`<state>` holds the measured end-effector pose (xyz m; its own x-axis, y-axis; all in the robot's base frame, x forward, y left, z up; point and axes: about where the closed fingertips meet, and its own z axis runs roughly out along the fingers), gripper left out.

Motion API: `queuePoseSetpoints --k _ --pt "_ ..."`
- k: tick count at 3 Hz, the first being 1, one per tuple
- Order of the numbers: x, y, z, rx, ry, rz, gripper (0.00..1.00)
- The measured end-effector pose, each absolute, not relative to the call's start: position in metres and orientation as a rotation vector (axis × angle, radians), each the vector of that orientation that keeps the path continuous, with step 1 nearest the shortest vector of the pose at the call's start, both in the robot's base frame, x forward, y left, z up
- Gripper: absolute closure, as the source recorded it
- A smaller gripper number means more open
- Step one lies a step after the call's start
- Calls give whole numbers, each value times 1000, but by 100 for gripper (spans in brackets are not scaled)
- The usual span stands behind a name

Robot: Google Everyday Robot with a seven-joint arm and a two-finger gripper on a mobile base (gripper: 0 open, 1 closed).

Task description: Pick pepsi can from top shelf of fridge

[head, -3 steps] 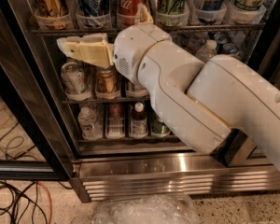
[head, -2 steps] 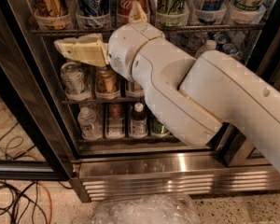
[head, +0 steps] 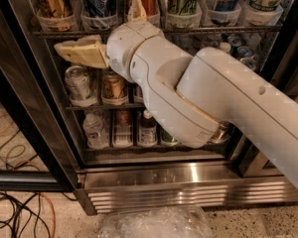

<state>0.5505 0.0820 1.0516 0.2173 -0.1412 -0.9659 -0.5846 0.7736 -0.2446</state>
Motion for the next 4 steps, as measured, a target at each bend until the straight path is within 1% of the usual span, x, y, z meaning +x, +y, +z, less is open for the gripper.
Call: queuePoseSetpoints --k 4 --pt "557 95 1055 -571 1317 430 0"
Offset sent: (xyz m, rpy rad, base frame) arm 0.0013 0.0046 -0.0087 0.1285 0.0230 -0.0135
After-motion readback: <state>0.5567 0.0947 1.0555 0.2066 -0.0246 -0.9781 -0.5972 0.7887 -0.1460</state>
